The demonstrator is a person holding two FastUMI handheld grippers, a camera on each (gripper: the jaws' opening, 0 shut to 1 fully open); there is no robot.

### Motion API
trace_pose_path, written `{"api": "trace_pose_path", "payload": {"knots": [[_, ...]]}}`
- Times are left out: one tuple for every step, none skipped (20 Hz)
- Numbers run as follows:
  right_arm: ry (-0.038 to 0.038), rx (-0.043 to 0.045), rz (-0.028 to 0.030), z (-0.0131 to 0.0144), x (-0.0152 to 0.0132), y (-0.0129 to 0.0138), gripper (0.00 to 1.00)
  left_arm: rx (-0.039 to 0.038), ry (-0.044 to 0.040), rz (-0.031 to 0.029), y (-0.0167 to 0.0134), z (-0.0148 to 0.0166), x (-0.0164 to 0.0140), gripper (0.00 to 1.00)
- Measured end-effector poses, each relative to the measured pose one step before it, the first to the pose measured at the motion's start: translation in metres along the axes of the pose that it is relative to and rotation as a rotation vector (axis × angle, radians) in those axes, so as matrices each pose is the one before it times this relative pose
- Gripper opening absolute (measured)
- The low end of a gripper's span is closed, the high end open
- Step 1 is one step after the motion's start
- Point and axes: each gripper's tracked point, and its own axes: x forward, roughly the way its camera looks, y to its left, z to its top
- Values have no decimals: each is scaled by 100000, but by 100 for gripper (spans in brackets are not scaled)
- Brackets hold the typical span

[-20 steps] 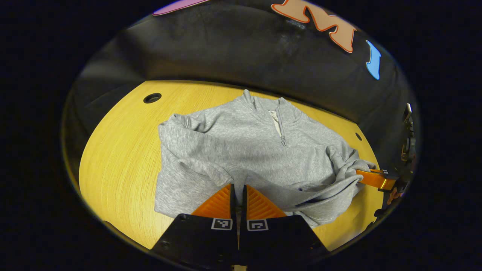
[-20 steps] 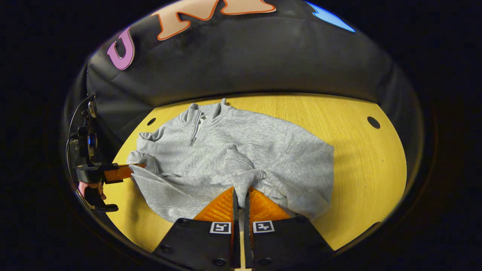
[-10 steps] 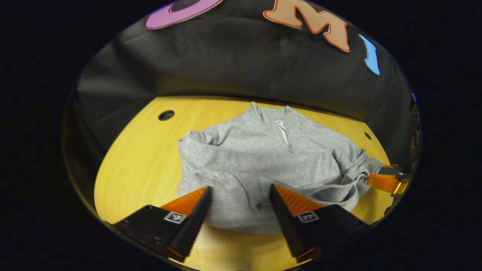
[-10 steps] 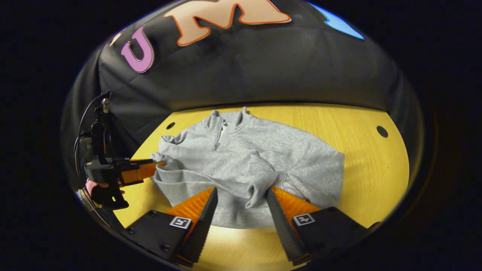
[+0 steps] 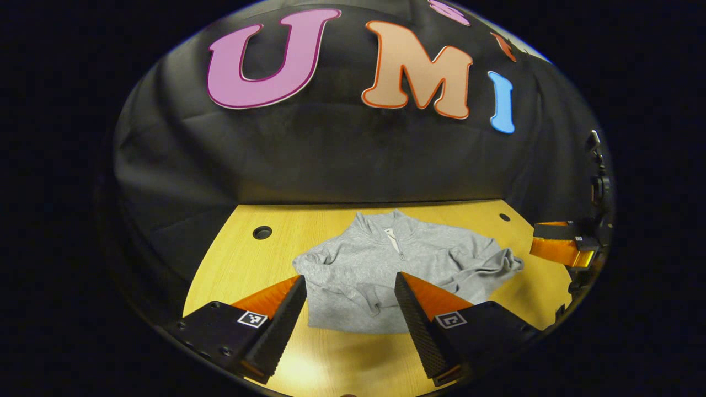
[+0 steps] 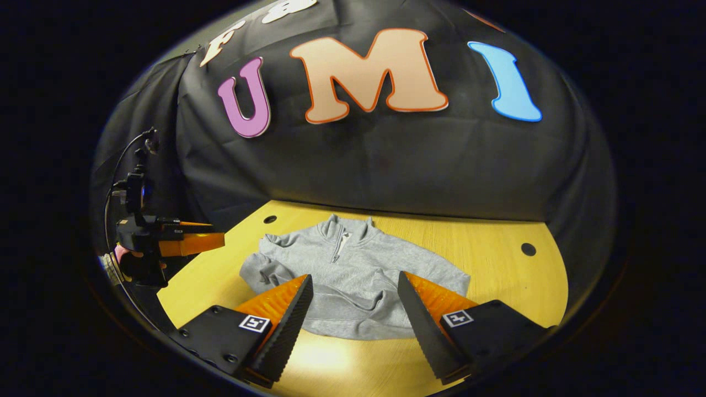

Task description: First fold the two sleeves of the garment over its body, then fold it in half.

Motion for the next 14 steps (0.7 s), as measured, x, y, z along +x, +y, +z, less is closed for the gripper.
{"api": "trace_pose_path", "payload": {"knots": [[-1974, 46, -307, 676, -1451, 411, 98, -641, -173, -1568, -250, 48, -1342, 94], [-1727, -407, -588, 357, -1453, 276, 97, -768, -539, -1136, -226, 85, -1492, 94], [-1656, -664, -988, 413, -1363, 207, 97, -529, -420, -657, -226, -109, -1231, 94], [-1690, -173, -1175, 326, -1367, 280, 97, -246, -1140, -171, -170, 185, -1071, 94], [-1626, 700, -396, 343, -1189, 627, 97, -149, -1369, -42, -149, 111, -1179, 94], [-1555, 255, -262, 113, -988, 646, 97, -25, -1035, 175, -183, 35, -975, 94], [-1313, -293, -1014, 97, -1013, 506, 98, -169, -585, 448, 1, -199, -1004, 94], [-1069, 137, -941, 32, -1009, 348, 97, -226, -352, 184, -190, -213, -748, 94], [-904, 135, -299, -150, -1148, 772, 98, -395, 270, 49, -279, -349, -932, 94], [-578, 99, -763, -273, -828, 679, 98, -421, 1026, 497, -139, -522, -634, 94], [-262, -419, -709, -406, -776, 585, 98, -1179, 929, 355, -85, -545, -700, 94], [250, 132, -852, -584, -621, 654, 98, -2033, -22, -218, -362, -276, -467, 94], [472, 1075, -668, -487, -654, 649, 97, -2529, 423, -180, -319, -318, -479, 94], [-151, 1208, -515, -268, -468, 544, 98, -2390, 940, -796, -452, -392, -306, 94]]}}
